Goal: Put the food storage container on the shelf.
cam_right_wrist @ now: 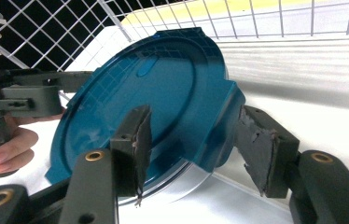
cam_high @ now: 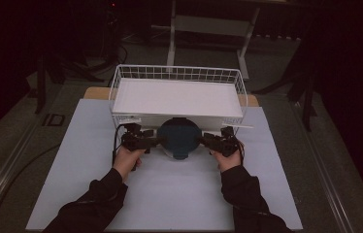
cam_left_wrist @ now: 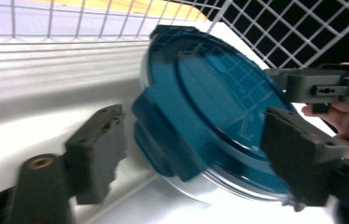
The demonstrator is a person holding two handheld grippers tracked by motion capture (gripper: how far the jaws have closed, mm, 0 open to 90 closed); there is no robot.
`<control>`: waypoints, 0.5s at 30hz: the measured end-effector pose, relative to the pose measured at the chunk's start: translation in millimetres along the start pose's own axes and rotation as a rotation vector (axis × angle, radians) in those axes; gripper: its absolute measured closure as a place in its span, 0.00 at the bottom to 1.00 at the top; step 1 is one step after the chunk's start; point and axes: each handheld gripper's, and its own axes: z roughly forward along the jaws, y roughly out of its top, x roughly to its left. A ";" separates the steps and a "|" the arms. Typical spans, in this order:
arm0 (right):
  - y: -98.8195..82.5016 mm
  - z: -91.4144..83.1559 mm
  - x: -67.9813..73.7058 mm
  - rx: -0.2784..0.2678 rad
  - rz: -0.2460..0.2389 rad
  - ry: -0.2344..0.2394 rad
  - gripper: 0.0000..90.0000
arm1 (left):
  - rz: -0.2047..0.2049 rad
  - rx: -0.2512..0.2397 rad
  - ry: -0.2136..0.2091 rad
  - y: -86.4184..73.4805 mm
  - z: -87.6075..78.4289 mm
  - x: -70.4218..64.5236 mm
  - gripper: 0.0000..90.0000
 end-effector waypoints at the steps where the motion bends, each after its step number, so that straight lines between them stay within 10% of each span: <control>1: -0.1 -2.0 0.9 0.000 0.007 0.001 0.50 | -0.013 0.007 -0.013 -1.4 -3.0 -3.6 0.17; 15: -15.4 -28.0 27.1 0.012 -0.074 0.028 0.56 | 0.077 0.080 -0.035 -15.8 -32.0 -25.3 0.02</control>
